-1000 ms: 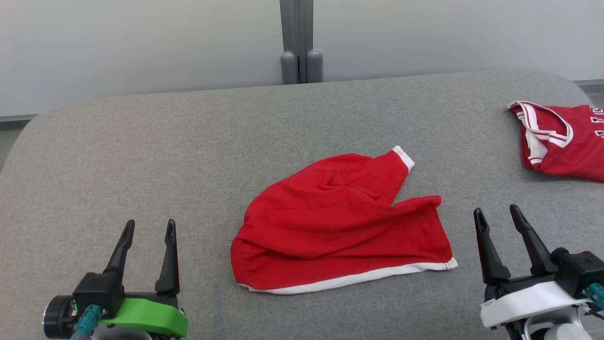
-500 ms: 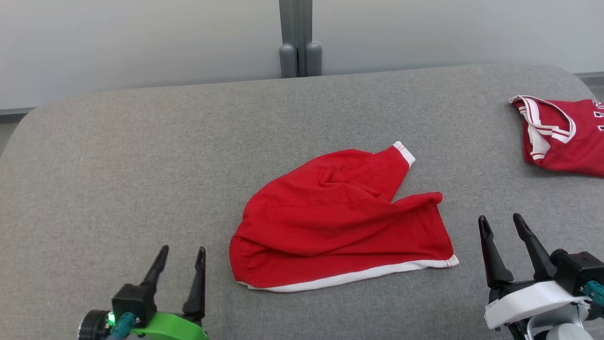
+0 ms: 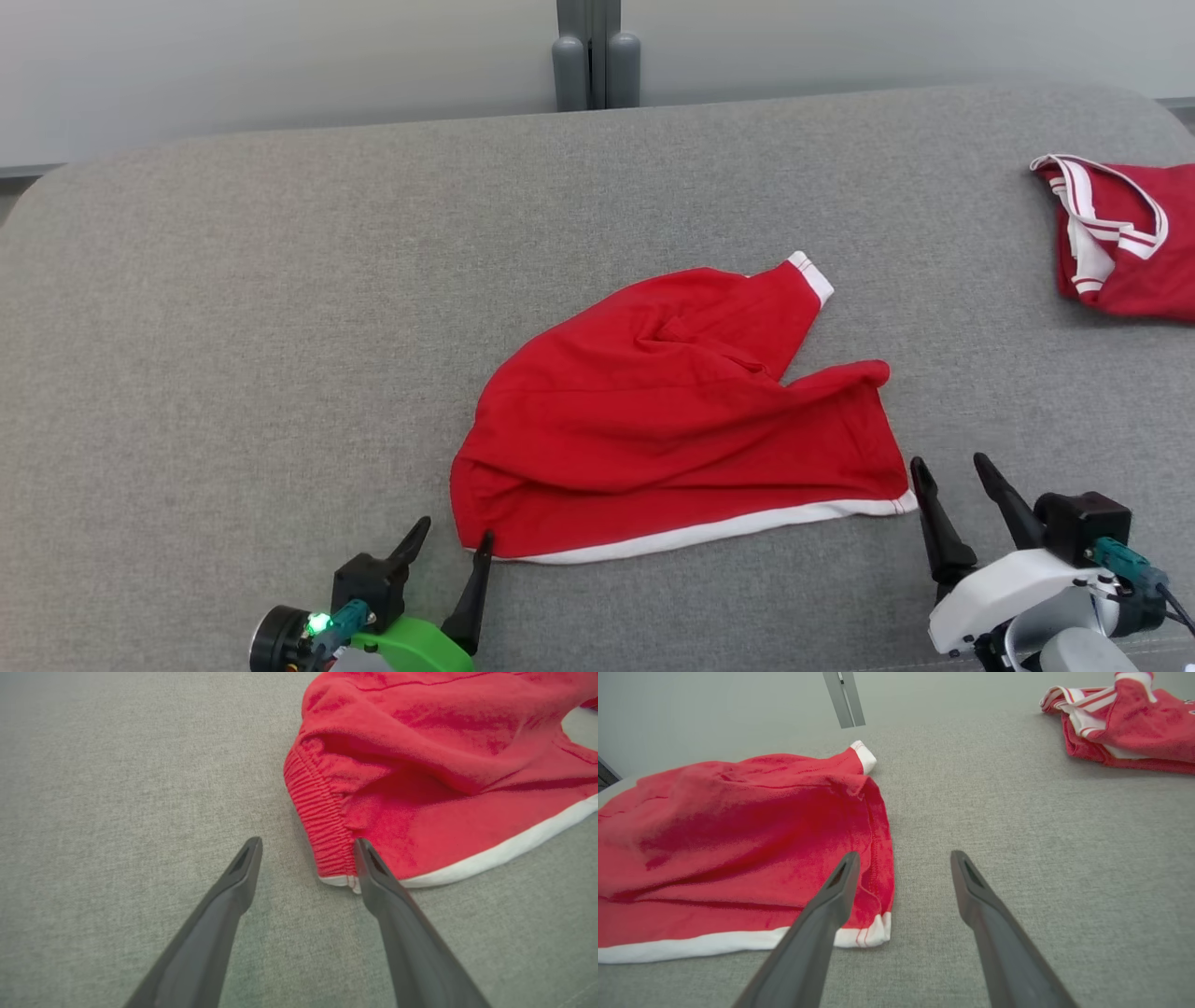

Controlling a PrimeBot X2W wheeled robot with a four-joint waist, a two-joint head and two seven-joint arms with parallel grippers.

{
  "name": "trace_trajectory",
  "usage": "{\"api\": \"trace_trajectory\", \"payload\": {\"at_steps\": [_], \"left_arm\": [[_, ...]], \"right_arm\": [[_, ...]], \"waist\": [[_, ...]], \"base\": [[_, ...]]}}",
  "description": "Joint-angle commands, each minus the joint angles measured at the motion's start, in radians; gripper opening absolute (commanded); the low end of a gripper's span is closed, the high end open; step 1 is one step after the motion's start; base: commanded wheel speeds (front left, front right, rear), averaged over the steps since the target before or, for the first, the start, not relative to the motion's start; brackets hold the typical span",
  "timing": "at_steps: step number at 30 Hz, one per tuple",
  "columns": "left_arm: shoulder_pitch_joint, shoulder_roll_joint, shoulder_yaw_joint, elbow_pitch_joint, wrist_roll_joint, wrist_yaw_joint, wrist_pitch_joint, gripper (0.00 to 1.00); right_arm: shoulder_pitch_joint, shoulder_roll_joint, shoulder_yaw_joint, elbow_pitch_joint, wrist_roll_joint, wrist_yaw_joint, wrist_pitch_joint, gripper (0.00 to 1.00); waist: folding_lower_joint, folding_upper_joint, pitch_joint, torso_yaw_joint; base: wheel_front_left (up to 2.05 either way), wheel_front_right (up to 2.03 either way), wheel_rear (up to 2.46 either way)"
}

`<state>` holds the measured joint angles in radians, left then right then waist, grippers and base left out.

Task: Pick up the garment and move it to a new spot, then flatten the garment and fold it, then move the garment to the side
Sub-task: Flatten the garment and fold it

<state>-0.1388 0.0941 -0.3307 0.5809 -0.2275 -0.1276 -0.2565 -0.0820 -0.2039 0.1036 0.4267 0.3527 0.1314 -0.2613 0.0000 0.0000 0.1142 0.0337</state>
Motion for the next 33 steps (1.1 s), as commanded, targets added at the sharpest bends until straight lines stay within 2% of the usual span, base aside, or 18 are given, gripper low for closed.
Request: {"api": "trace_trajectory", "payload": {"at_steps": [1,6,10,17,18,19,20,21,22,26,33], "left_arm": [[-0.028,0.003,-0.008,0.027,-0.004,-0.003,-0.004,1.00],[-0.074,0.000,-0.063,0.089,-0.031,-0.003,-0.008,1.00],[-0.089,0.004,-0.115,0.084,-0.056,-0.004,-0.009,1.00],[-0.076,0.007,-0.143,0.050,-0.075,-0.004,-0.008,1.00],[-0.074,0.008,-0.144,0.045,-0.078,-0.004,-0.008,0.61],[-0.070,0.008,-0.144,0.040,-0.081,-0.004,-0.008,0.00],[-0.067,0.007,-0.146,0.036,-0.086,-0.004,-0.008,0.00],[-0.063,0.007,-0.147,0.032,-0.091,-0.004,-0.008,0.00],[-0.062,0.009,-0.147,0.028,-0.092,-0.004,-0.008,0.00],[-0.049,0.008,-0.132,-0.012,-0.096,-0.004,-0.009,0.00],[-0.051,0.017,-0.121,-0.154,-0.123,-0.004,-0.009,0.00]], "right_arm": [[-0.023,0.000,0.016,0.024,0.007,-0.002,-0.003,1.00],[-0.065,0.014,0.049,0.097,0.036,-0.002,-0.004,1.00],[-0.085,0.027,0.067,0.135,0.052,-0.002,-0.004,1.00],[-0.103,0.043,0.095,0.186,0.082,-0.002,-0.003,1.00],[-0.105,0.045,0.097,0.193,0.090,-0.002,-0.003,1.00],[-0.107,0.047,0.103,0.205,0.102,-0.002,-0.003,0.99],[-0.109,0.048,0.107,0.215,0.113,-0.002,-0.001,0.39],[-0.113,0.049,0.114,0.227,0.123,-0.002,-0.001,0.16],[-0.117,0.048,0.122,0.239,0.130,-0.002,-0.001,0.00],[-0.138,0.039,0.145,0.230,0.152,-0.002,-0.001,0.00],[-0.151,0.000,0.142,0.108,0.163,-0.002,-0.002,0.00]], "waist": [[0.0000,0.0000,0.014,0.000],[0.0000,0.0000,0.036,-0.006],[0.0000,0.0000,0.047,-0.005],[0.0000,0.0000,0.058,0.000],[0.0000,0.0000,0.059,0.001],[0.0000,0.0000,0.060,0.003],[0.0000,0.0000,0.061,0.004],[0.0000,0.0000,0.061,0.005],[0.0000,0.0000,0.061,0.005],[0.0000,0.0000,0.058,0.009],[0.0000,0.0000,0.054,0.009]], "base": [[0.00,0.00,0.00],[0.00,0.00,0.00],[0.00,0.00,0.00],[0.00,0.00,0.00],[0.00,0.00,0.00],[0.00,0.00,0.00],[0.00,0.00,0.00],[0.00,0.00,0.00],[0.00,0.00,0.00],[0.00,0.00,0.00],[0.00,0.00,0.00]]}}
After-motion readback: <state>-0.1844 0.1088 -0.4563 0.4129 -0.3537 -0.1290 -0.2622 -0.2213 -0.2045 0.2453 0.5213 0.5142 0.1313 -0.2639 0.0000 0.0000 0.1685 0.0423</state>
